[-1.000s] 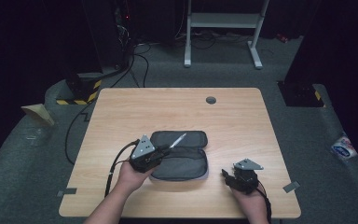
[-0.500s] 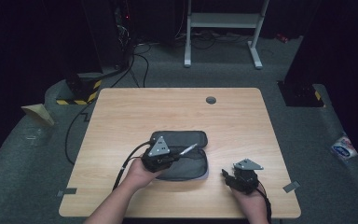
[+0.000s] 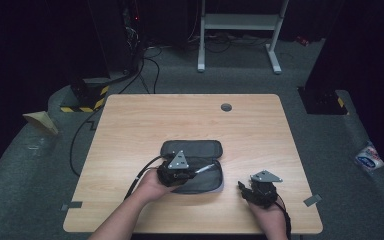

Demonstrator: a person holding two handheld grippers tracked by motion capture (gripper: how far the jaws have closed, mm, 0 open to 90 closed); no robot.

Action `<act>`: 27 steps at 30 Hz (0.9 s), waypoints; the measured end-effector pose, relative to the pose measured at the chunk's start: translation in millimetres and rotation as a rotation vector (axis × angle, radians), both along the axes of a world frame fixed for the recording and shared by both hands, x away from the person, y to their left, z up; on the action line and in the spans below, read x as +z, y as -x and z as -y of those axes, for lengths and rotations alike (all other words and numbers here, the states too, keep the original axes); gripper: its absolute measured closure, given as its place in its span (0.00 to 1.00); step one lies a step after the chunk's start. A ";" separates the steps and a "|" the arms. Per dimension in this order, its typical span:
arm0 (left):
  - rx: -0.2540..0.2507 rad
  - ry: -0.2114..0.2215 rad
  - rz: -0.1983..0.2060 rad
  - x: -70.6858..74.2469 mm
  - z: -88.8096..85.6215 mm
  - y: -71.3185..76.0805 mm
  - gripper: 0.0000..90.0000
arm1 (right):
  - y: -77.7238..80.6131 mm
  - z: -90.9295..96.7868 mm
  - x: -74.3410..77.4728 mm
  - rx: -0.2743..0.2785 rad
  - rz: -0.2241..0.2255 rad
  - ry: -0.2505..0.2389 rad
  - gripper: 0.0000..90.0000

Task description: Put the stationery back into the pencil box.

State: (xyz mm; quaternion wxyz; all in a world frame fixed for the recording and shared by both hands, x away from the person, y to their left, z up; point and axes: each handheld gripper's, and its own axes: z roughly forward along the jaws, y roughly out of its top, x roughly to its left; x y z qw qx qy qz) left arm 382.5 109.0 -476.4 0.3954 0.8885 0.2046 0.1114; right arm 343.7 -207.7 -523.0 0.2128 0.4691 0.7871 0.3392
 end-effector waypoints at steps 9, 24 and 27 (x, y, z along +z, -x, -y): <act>0.009 -0.065 -0.013 -7.1 2.4 -2.2 0.88 | 0.4 0.0 0.1 -0.001 -0.001 -0.001 0.48; 0.114 0.016 0.029 9.2 -9.0 -3.0 0.69 | 0.5 -0.1 0.1 -0.002 -0.002 -0.002 0.48; 0.137 0.029 0.033 11.4 -10.9 -2.6 0.67 | 0.5 -0.1 0.1 -0.002 -0.001 -0.001 0.48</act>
